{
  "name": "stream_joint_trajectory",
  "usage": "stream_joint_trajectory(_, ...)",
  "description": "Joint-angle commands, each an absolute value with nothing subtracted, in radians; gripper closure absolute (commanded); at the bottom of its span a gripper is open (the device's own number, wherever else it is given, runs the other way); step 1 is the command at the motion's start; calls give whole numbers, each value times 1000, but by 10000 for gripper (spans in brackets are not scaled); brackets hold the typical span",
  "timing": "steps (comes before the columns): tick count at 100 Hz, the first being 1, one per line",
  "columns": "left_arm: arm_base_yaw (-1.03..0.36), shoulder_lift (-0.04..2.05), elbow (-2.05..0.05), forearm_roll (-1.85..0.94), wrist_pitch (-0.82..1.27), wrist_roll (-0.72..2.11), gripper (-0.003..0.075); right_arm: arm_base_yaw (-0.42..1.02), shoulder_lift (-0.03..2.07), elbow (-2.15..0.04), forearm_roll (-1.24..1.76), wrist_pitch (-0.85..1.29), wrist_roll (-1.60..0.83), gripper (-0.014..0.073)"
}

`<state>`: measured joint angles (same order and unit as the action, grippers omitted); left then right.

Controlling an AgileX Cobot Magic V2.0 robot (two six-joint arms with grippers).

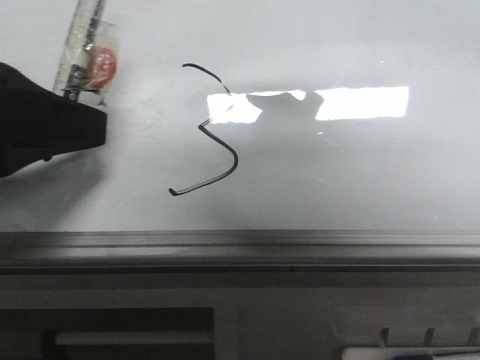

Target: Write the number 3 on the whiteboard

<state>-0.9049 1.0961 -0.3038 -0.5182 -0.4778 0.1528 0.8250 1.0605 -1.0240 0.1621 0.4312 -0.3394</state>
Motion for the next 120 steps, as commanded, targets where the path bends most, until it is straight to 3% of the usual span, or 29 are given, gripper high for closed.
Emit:
stream_joint_trajectory(1,-912,1081,-328,-628,-556,138,741,801,1017,-1056,159,350,-338,81)
stream_joint_trajectory(30,-912,1081,-330,-801,-473,125,741,798,1011,-1054,159,364,-338,102)
stream_joint_trajectory(120,-912,1103,-330,-854,-412,122,738,798,1011,-1054,159,379,-338,102)
